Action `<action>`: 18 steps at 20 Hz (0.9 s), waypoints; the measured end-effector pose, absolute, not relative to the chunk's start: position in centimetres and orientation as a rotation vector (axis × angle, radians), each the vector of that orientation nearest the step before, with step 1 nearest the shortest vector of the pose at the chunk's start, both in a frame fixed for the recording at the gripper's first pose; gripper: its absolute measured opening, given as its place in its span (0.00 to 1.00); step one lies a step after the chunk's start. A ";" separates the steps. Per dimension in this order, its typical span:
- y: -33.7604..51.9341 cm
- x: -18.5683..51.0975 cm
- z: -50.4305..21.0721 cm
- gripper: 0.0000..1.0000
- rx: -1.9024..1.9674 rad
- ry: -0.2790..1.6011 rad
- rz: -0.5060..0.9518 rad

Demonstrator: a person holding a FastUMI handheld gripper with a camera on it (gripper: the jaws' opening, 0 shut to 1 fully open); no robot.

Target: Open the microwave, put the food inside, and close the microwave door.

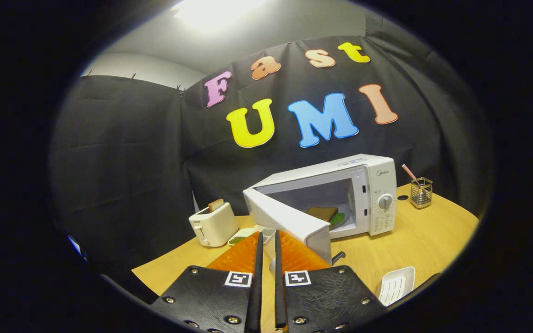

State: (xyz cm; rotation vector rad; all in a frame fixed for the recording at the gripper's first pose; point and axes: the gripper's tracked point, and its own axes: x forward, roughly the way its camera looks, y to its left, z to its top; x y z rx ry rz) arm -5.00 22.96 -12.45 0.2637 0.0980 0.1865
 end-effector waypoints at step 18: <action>10.4 7.3 -13.2 0.11 0.276 0.153 -0.007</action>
